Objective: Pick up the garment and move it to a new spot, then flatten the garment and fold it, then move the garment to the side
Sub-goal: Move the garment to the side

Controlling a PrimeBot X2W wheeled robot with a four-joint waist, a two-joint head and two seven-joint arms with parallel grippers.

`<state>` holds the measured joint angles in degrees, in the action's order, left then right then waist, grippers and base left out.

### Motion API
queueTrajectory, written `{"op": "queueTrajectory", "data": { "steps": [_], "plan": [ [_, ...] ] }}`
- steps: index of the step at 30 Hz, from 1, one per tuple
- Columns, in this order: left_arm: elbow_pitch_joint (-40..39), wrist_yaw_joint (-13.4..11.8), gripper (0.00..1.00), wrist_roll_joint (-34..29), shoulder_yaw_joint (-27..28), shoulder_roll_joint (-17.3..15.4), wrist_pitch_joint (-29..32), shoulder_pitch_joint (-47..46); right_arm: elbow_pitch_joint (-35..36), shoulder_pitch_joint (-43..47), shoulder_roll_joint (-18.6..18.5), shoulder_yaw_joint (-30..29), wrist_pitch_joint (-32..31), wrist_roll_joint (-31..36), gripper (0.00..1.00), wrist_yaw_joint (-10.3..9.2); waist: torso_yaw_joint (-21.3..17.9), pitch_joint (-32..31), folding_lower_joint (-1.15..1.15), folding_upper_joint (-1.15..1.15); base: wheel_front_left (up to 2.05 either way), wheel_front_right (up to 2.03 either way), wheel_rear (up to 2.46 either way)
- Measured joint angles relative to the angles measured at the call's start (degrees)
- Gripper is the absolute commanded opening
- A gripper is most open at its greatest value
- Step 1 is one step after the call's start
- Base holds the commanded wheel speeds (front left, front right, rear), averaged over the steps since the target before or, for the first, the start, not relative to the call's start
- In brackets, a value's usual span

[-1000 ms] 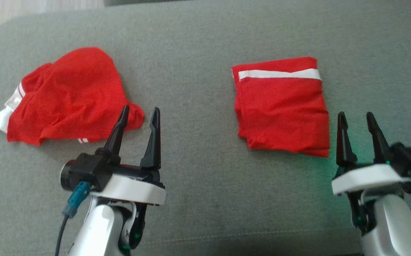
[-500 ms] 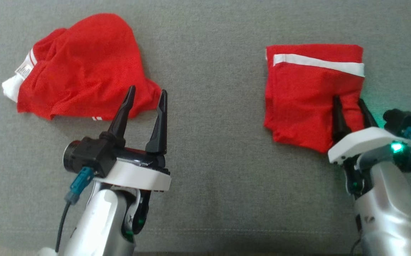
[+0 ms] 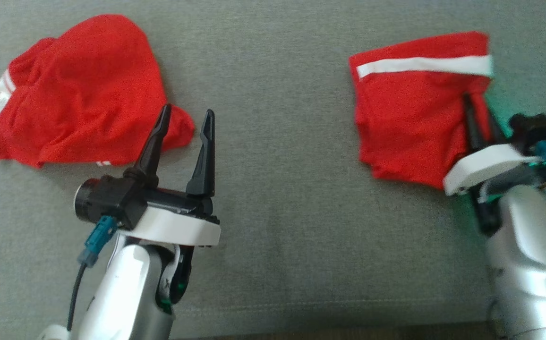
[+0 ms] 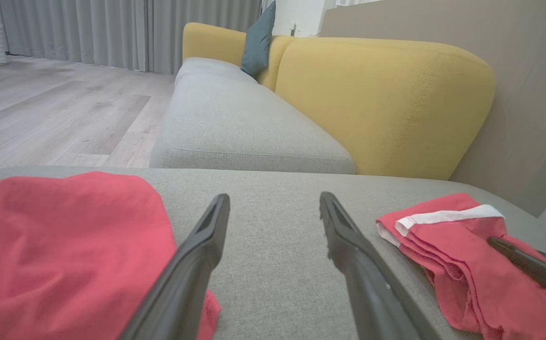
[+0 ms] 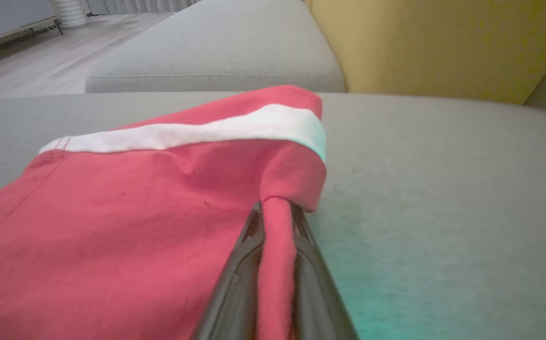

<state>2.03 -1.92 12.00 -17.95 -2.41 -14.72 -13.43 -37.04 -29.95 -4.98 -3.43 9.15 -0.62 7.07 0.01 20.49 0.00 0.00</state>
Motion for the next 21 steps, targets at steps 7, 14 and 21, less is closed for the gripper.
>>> {"op": "queueTrajectory", "data": {
  "steps": [7, 14, 21],
  "plan": [
    [-0.29, 0.97, 1.00, -0.83, 0.20, 0.00, 0.00, -1.42, 4.48, -1.20, -10.27, 0.19, -2.72, 3.92, 0.00, 0.00, -2.63, 1.14, 0.00, 0.00, 0.00, 0.00, 0.00],
    [-0.67, 1.51, 1.00, -1.11, 0.23, 0.00, 0.00, -2.25, 6.30, -2.67, -19.00, -1.30, -6.54, 4.98, 0.00, 0.04, -3.79, 2.90, 0.00, 0.00, 0.00, 0.00, 0.00],
    [-1.00, 1.97, 1.00, -1.53, 0.24, 0.00, 0.00, -2.80, 9.11, -3.64, -22.10, -5.31, -8.25, 5.61, 0.00, 0.04, -3.49, 4.66, 0.00, 0.00, 0.00, 0.00, 0.00]
  ]
}}
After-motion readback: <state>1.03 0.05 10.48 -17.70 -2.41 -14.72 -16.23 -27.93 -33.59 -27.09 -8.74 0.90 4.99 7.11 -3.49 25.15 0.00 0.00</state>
